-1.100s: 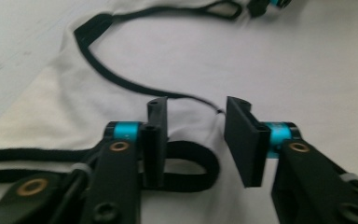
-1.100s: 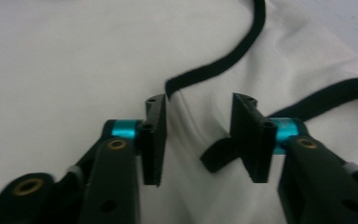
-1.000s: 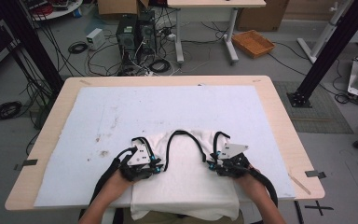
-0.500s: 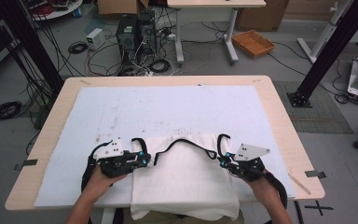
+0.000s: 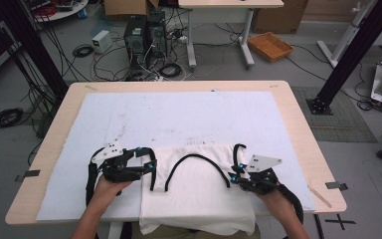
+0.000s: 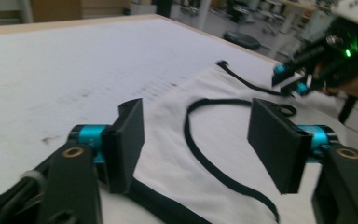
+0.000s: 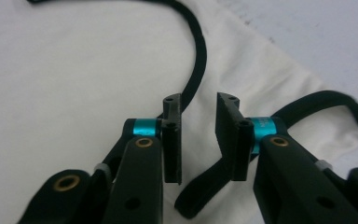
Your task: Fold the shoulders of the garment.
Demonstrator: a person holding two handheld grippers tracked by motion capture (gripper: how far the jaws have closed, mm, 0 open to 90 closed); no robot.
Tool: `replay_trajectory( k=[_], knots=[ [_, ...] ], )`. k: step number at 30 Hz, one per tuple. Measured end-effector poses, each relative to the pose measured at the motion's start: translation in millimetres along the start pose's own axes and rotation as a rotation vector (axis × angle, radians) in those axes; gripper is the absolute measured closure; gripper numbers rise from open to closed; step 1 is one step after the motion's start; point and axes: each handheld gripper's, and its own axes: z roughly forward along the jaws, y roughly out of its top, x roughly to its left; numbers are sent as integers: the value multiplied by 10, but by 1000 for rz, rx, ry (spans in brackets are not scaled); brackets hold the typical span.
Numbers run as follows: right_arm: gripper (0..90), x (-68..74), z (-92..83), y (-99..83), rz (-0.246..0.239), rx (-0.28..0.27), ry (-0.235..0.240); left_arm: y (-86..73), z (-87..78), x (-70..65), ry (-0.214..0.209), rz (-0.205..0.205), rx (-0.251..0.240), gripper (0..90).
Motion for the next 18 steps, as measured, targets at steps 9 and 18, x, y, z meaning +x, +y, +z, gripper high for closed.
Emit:
replay_trajectory(
  k=[9, 18],
  knots=[
    [381, -79, -21, -118, 55, -27, 39, -8, -96, 56, 135, 67, -61, 211],
    [200, -430, -308, -167, 183, -205, -214, -48, -164, 135, 183, 95, -61, 211]
  ],
)
